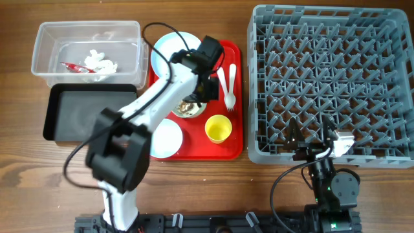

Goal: Sort waste into correct bins and load items into the dishwasher rack
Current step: 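Carry the green bowl over the black tray and tip out the rice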

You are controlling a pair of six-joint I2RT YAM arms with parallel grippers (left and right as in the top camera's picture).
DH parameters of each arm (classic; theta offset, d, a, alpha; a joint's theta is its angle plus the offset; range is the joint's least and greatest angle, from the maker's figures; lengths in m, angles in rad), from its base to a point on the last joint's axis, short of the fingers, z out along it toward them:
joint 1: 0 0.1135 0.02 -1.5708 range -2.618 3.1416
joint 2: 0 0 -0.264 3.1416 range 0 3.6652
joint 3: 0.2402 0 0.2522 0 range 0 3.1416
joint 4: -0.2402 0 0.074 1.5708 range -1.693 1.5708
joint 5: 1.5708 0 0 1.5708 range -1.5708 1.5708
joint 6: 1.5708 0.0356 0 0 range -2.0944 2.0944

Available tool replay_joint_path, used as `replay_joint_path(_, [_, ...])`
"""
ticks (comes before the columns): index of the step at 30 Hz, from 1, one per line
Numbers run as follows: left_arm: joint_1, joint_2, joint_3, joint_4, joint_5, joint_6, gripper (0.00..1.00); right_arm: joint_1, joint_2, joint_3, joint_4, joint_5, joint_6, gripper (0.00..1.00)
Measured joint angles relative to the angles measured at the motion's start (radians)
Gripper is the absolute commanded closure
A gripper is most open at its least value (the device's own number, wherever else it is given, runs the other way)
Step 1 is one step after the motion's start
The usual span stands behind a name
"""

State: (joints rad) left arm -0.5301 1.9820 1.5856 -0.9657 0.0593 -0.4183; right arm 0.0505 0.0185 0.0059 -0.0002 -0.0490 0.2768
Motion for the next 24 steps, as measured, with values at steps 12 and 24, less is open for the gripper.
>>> replay_joint_path(12, [0.255, -0.382, 0.006, -0.319, 0.04, -0.005, 0.96, 0.0, 0.0, 0.0, 0.0, 0.0, 0.0, 0.0])
replay_joint_path(24, [0.685, -0.445, -0.21, -0.195, 0.299, 0.203, 0.96, 0.0, 0.0, 0.0, 0.0, 0.0, 0.0, 0.0])
